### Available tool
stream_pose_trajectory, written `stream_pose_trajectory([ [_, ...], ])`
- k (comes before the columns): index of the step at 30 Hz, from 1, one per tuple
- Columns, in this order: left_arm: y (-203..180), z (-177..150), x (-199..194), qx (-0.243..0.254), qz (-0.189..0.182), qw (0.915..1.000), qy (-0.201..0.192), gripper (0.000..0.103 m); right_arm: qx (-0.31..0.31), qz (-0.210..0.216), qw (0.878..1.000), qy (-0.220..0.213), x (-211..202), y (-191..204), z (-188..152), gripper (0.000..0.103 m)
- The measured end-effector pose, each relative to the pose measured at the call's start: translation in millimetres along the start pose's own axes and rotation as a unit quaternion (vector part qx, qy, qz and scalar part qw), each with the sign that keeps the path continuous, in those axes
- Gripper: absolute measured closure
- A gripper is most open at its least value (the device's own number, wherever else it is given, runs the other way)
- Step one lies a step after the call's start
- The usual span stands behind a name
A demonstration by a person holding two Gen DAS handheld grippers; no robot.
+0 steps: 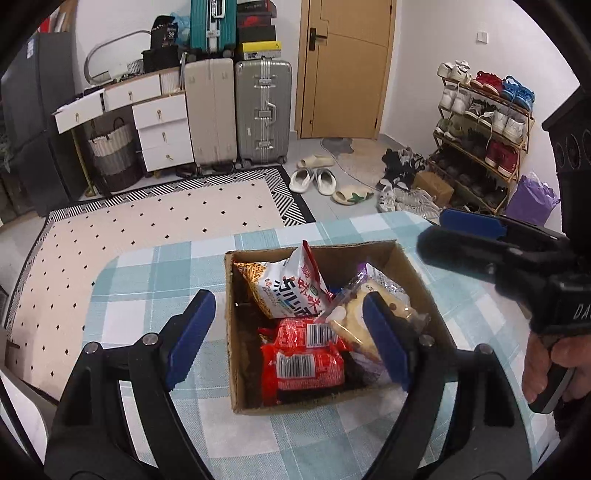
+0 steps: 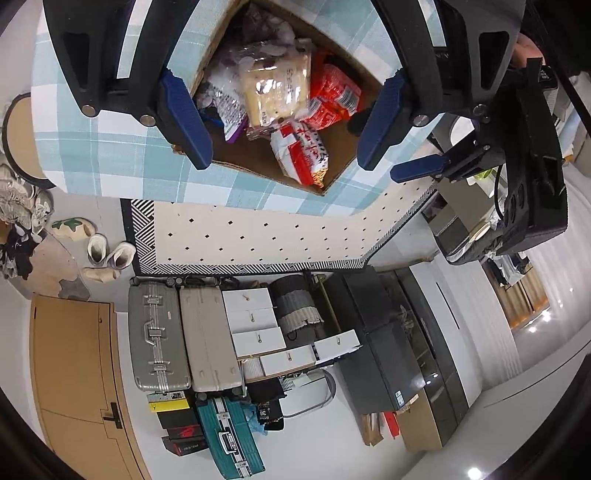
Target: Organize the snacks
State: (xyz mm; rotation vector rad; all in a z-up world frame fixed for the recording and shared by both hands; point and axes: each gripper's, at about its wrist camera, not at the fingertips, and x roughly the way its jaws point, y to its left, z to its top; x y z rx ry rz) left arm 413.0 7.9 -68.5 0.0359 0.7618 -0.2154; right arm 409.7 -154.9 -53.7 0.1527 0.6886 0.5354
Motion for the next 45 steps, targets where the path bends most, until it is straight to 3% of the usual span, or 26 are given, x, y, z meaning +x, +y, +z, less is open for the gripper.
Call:
stream_pose_trajectory([
  [7,1.1,-7.8,-54.1,-0.015,0.013,0.9994,-0.028,0.022,-0.004,-0.018,0.999,-0.026,-43.1,9.1,-13.7,0.017],
  [9,0.8,-13.2,-74.3,-0.019,0.022,0.9987,-0.043,0.022,-0.006,-0.021,0.999,-0.040,-58.1,11.9,-20.3,0.012],
  [13,-3.9,-23.0,-111.2,-0.024,0.039,0.9963,-0.073,0.016,-0.027,-0.026,0.996,-0.075,-88.0,24.3,-37.3,0.008],
  [16,-6.7,-37.8,-140.0,-0.027,0.045,0.9937,-0.099,0.000,-0.036,-0.026,0.994,-0.096,-108.8,31.7,-53.6,0.002],
  [19,-6.6,-57.5,-168.9,-0.039,0.037,0.9908,-0.124,0.001,-0.044,-0.041,0.991,-0.122,-126.7,38.1,-74.8,0.001],
  [25,-9.3,-102.8,-202.4,-0.041,0.054,0.9860,-0.152,0.001,-0.054,-0.053,0.988,-0.134,-143.4,46.7,-122.4,0.001],
  [29,-4.4,-140.6,-203.1,-0.054,0.065,0.9825,-0.166,0.001,-0.047,-0.065,0.984,-0.161,-151.3,45.5,-163.0,0.001],
  [35,7.8,-200.3,-179.2,-0.066,0.082,0.9817,-0.159,0.001,-0.053,-0.089,0.983,-0.152,-140.7,43.5,-221.1,0.000],
  [38,7.8,-225.6,-165.1,-0.061,0.096,0.9823,-0.148,0.001,-0.062,-0.099,0.982,-0.150,-135.8,40.9,-238.6,0.000],
  [45,8.9,-259.1,-140.2,-0.053,0.118,0.9771,-0.169,0.001,-0.067,-0.104,0.979,-0.164,-134.3,40.0,-256.0,0.000],
])
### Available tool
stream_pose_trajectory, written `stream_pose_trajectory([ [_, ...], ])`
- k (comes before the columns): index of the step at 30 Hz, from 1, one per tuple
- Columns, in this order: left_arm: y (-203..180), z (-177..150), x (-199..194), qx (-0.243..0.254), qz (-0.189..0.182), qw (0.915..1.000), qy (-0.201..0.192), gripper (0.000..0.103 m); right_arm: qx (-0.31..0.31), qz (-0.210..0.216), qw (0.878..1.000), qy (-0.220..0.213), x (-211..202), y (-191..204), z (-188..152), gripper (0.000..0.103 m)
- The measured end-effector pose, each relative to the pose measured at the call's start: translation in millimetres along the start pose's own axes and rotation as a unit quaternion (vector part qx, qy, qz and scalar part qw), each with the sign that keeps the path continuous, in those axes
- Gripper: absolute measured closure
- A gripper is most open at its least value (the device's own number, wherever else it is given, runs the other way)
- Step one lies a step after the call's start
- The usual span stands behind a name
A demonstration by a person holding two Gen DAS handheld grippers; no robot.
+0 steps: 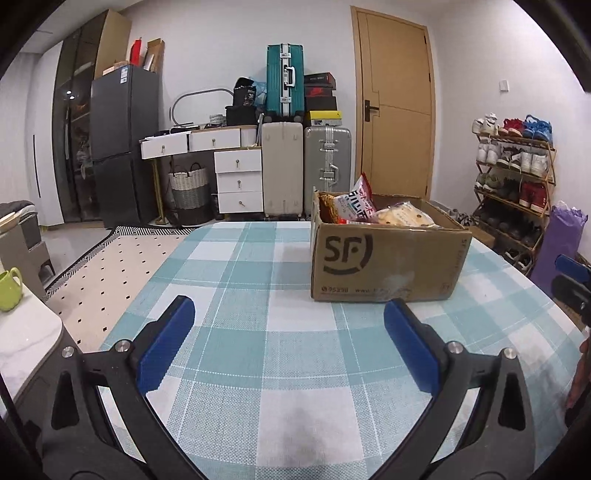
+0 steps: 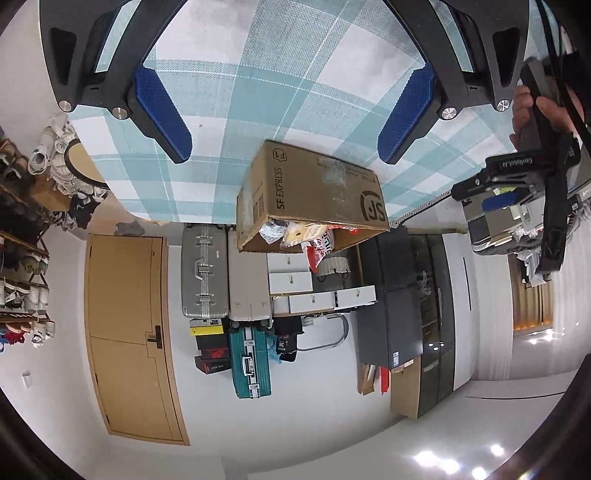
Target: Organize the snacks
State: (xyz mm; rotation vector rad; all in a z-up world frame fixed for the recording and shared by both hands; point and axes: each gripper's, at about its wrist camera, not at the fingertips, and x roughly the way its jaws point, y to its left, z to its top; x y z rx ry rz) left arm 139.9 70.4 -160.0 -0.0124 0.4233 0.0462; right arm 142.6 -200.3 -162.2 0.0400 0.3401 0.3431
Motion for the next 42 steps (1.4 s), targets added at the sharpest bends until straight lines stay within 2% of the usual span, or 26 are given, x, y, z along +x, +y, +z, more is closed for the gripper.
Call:
stream_pose_trajectory([
  [5,3.8,-0.6,0.3,-0.012,-0.012,0.9998,-0.007,0.001,-0.016,-0.001,1.000,-0.004,0.3,4.1,3.4,0.000],
  [8,0.5,5.2,2.9,-0.006,-0.008,0.9999,-0.009,0.001,-0.028,0.002,1.000,-0.002,1.9,7.8,2.7,0.000],
  [10,-4.2,3.9,-1.3,0.005,0.009,0.9997,-0.023,0.001,-0.026,0.003,1.000,-0.003,1.7,6.8,3.4,0.000],
  [16,-15.8,8.8,-4.9,0.031,-0.015,0.9987,-0.038,0.001,-0.012,0.006,1.000,0.003,4.3,0.4,3.0,0.000],
  [21,-11.0,10.3,-3.9,0.008,-0.014,0.9994,-0.031,0.001,-0.014,0.001,1.000,0.002,3.9,0.9,1.6,0.000],
  [42,-3.4,4.8,-0.4,-0.003,-0.004,0.9997,-0.026,0.001,-0.005,-0.002,1.000,0.006,7.2,-0.6,-0.1,0.000],
])
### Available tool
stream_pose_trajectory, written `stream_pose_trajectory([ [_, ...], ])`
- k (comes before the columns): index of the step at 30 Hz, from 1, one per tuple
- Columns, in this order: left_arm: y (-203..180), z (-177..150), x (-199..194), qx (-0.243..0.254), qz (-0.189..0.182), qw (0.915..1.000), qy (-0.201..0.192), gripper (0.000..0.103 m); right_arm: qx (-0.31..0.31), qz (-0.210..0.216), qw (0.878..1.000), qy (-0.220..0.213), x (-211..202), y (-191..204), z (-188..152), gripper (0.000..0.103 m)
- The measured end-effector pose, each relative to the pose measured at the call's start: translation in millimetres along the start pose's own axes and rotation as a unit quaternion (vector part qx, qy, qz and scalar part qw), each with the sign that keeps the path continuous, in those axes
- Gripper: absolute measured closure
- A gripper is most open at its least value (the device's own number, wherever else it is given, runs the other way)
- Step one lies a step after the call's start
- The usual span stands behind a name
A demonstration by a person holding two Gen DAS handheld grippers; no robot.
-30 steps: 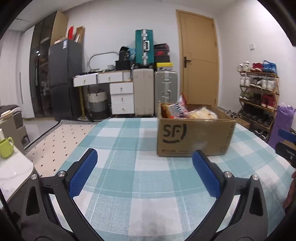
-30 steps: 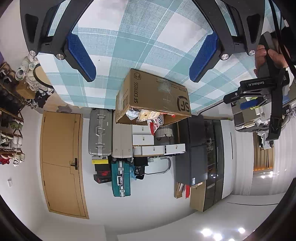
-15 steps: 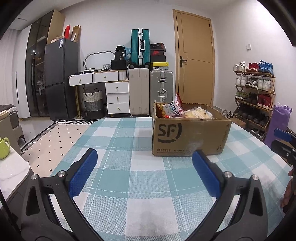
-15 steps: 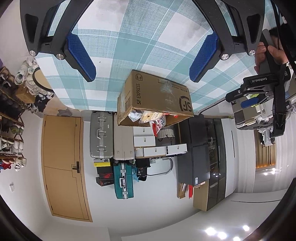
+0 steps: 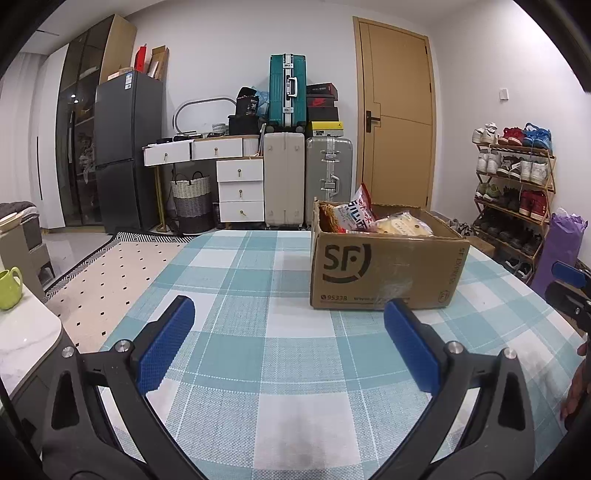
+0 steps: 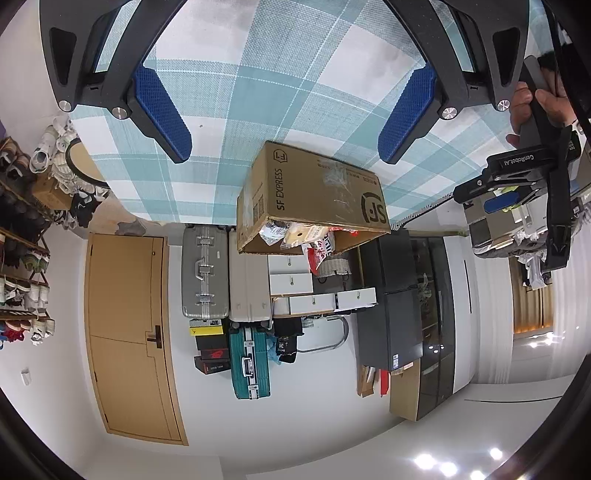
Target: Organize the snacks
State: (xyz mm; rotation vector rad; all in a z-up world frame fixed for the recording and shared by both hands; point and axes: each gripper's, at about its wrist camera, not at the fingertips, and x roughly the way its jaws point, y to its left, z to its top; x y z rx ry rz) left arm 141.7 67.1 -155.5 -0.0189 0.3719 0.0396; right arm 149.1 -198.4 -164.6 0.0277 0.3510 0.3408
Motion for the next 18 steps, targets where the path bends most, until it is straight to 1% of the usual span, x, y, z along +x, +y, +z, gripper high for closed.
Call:
stream_pose_trajectory([
  [2,0.5,-0.4,-0.1,0.001,-0.002,1.0000,0.000,0.001,0.000,0.000,1.000,0.000,-0.4,-0.6,0.1,0.000],
  [4,1.3,-0.7,-1.3,-0.001,0.008,1.0000,-0.003,0.001,-0.001,0.000,1.000,0.000,-0.2,-0.5,-0.1,0.000],
  [7,2.8,-1.1,-2.3,-0.003,0.012,0.9999,-0.008,0.001,0.000,-0.001,1.000,0.002,0.2,-1.1,-0.2,0.000],
  [18,4.5,-1.8,-4.8,0.001,0.013,0.9998,-0.013,0.001,0.001,-0.001,1.000,0.001,-2.0,-1.8,-0.6,0.000],
])
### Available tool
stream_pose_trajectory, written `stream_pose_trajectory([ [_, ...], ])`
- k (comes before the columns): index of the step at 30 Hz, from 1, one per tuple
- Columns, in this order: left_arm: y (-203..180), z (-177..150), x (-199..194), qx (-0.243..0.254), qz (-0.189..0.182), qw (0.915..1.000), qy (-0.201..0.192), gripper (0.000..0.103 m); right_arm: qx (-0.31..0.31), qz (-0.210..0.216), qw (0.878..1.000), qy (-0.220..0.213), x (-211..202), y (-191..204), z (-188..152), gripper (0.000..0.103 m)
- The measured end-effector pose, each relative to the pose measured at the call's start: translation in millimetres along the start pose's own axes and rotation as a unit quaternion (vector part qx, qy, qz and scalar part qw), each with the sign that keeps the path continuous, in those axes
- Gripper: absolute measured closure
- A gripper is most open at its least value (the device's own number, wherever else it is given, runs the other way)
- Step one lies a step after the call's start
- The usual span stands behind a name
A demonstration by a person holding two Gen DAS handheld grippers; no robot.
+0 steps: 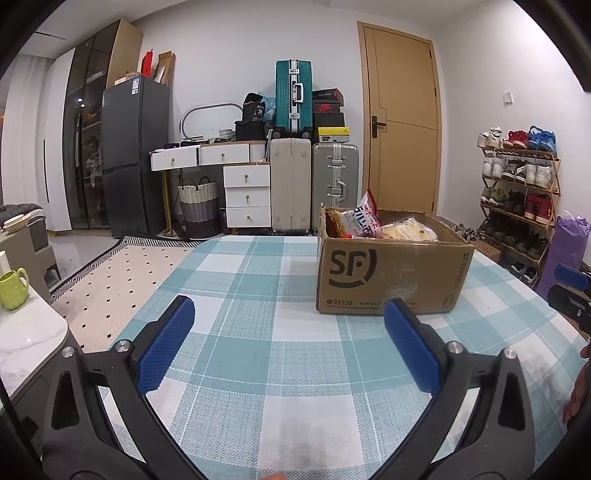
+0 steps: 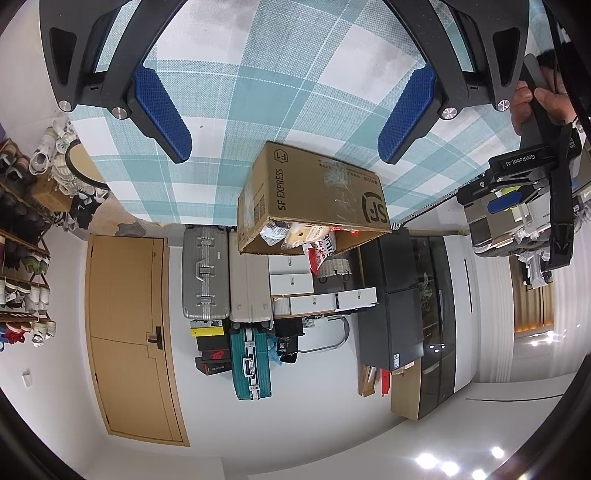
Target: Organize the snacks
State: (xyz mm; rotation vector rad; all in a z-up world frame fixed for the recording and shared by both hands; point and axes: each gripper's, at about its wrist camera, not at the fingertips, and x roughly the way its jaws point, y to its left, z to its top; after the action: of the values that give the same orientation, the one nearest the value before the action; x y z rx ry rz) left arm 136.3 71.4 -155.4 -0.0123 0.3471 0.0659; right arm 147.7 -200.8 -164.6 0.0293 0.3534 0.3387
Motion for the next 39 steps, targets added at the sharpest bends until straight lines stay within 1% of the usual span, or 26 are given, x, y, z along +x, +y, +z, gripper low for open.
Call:
stream_pose_trajectory([
  [7,-1.2,0.3,0.2,-0.001,0.001,1.0000,0.001,0.001,0.001,0.000,1.000,0.001,-0.6,-0.6,-0.4,0.000],
  [12,-4.4,0.1,1.0,0.001,0.008,1.0000,0.000,0.001,0.000,-0.005,1.000,-0.002,-3.1,0.2,0.3,0.000],
  [18,-2.4,-0.9,1.5,-0.004,0.007,1.0000,-0.002,0.001,0.000,-0.006,1.000,-0.003,-4.9,0.8,0.7,0.000],
  [25,0.4,-0.8,3.1,-0.004,0.001,1.0000,0.006,0.001,0.000,-0.006,1.000,-0.004,-5.4,1.7,1.7,0.000],
  [39,0.0,-0.9,4.8,-0.002,0.002,1.0000,0.009,0.001,0.000,-0.005,1.000,-0.005,-4.5,1.2,2.1,0.000],
])
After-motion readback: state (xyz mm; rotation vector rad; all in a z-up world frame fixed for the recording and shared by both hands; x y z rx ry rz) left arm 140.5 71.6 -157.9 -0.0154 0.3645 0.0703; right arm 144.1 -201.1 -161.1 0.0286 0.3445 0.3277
